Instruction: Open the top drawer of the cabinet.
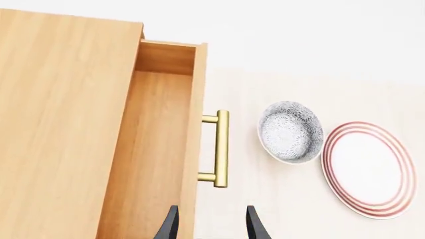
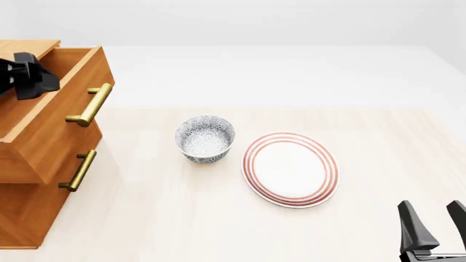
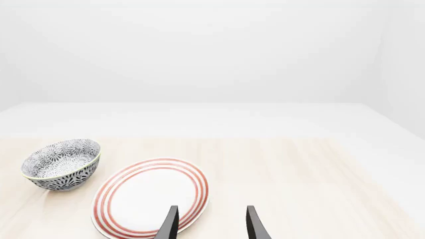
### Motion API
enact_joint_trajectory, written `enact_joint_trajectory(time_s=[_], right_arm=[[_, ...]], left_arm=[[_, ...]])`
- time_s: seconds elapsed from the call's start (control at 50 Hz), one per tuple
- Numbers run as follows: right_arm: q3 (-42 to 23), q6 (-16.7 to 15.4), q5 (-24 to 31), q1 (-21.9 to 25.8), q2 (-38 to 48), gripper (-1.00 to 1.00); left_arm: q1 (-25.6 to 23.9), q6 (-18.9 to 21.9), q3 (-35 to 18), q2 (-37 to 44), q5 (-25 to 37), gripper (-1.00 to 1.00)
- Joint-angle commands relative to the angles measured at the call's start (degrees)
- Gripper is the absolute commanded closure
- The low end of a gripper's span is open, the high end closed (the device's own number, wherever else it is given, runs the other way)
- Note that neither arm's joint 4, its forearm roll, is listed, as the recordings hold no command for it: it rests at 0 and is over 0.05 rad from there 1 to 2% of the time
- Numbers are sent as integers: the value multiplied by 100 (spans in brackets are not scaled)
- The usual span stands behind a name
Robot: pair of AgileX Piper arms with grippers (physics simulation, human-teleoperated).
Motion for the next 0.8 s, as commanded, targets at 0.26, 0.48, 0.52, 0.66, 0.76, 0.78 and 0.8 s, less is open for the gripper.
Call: enact_joint_trajectory(time_s=[0.26, 0.48, 0.52, 0.66, 0.76, 0.78, 0.8], right_arm=[[6, 0, 0, -1, -7, -100], [6, 0, 0, -1, -7, -100], [6, 1, 0, 0, -6, -100], [6, 1, 0, -1, -7, -100], [6, 0, 0, -1, -7, -100], [6, 1, 0, -2, -8, -100], [6, 0, 0, -2, -7, -100]], left_arm=[[218, 51, 190, 240, -246, -100], [345, 194, 288, 338, -367, -100], [342, 193, 338, 353, -407, -100], [357, 128, 526, 362, -552, -100], [323, 107, 593, 420, -630, -100], [319, 102, 608, 430, -648, -100], [317, 82, 617, 434, -662, -100]])
